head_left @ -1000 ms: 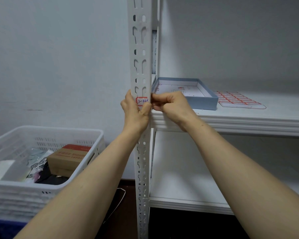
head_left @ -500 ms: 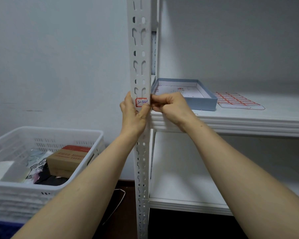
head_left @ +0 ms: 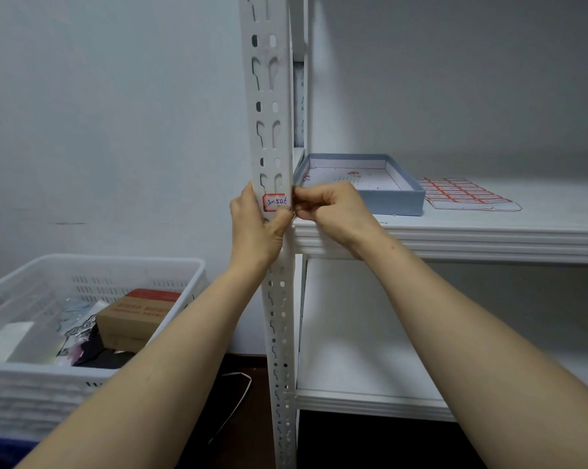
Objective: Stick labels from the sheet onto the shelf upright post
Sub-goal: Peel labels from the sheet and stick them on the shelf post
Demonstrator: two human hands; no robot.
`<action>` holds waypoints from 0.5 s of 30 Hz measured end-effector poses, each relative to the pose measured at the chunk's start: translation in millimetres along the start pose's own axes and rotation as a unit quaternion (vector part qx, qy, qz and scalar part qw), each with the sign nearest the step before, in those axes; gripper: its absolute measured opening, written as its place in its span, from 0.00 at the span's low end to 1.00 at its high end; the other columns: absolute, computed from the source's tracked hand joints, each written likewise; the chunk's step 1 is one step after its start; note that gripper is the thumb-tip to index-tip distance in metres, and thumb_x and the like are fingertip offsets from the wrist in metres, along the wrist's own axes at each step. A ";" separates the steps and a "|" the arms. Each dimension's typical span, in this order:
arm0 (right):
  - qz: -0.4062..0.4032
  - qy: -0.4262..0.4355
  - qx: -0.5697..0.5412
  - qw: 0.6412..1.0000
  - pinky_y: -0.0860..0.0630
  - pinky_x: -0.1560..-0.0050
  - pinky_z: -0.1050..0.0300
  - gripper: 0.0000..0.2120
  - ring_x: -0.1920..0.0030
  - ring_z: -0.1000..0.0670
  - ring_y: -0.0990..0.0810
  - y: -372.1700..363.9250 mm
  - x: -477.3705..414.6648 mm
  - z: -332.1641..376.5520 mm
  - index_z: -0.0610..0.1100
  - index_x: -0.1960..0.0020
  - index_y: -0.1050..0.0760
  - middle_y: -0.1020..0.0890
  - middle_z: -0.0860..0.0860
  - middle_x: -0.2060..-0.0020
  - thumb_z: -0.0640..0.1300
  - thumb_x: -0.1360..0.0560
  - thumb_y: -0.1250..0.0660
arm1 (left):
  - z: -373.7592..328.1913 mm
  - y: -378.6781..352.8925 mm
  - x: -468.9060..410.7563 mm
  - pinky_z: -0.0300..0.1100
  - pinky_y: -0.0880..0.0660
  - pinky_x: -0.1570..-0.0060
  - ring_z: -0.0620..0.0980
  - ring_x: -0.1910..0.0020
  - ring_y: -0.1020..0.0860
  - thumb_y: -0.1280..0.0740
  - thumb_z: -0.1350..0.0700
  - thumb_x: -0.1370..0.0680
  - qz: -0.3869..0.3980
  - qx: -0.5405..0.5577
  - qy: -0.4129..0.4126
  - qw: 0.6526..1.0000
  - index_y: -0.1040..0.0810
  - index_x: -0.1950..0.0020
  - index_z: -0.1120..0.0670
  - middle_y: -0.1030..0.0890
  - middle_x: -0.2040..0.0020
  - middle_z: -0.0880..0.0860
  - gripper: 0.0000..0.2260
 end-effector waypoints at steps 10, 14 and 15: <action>0.003 0.007 -0.003 1.000 0.25 0.39 0.56 0.19 0.46 0.51 0.19 -0.9 -0.6 0.4 0.36 0.41 0.23 0.17 0.45 0.48 0.24 0.27 0.41 | -7.4 1.4 2.5 0.35 0.35 0.55 0.54 0.42 0.31 0.33 0.54 0.28 -0.020 -0.033 0.001 0.999 0.30 0.44 0.55 0.33 0.55 0.45 0.14; 0.005 0.009 -0.007 1.000 0.25 0.38 0.53 0.19 0.45 0.50 0.19 -1.7 -1.1 -0.9 0.36 0.41 0.23 0.17 0.44 0.47 0.24 0.27 0.40 | -10.4 0.0 3.9 0.40 0.35 0.54 0.56 0.43 0.30 0.35 0.53 0.30 -0.012 -0.030 -0.012 0.999 0.34 0.49 0.52 0.37 0.57 0.41 0.13; 0.007 0.009 -0.005 1.000 0.25 0.38 0.54 0.19 0.45 0.51 0.19 -2.1 -0.9 -1.2 0.36 0.40 0.23 0.17 0.44 0.47 0.24 0.28 0.41 | -11.4 0.2 4.1 0.40 0.35 0.54 0.57 0.43 0.30 0.35 0.53 0.30 -0.012 -0.032 -0.017 0.999 0.34 0.49 0.53 0.37 0.57 0.41 0.13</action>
Point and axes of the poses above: each hand's wrist, its own x-axis away from the middle knuckle, its own y-axis out of the back of the hand, z = x × y, the point moved 10 cm from there along -x, towards the middle knuckle
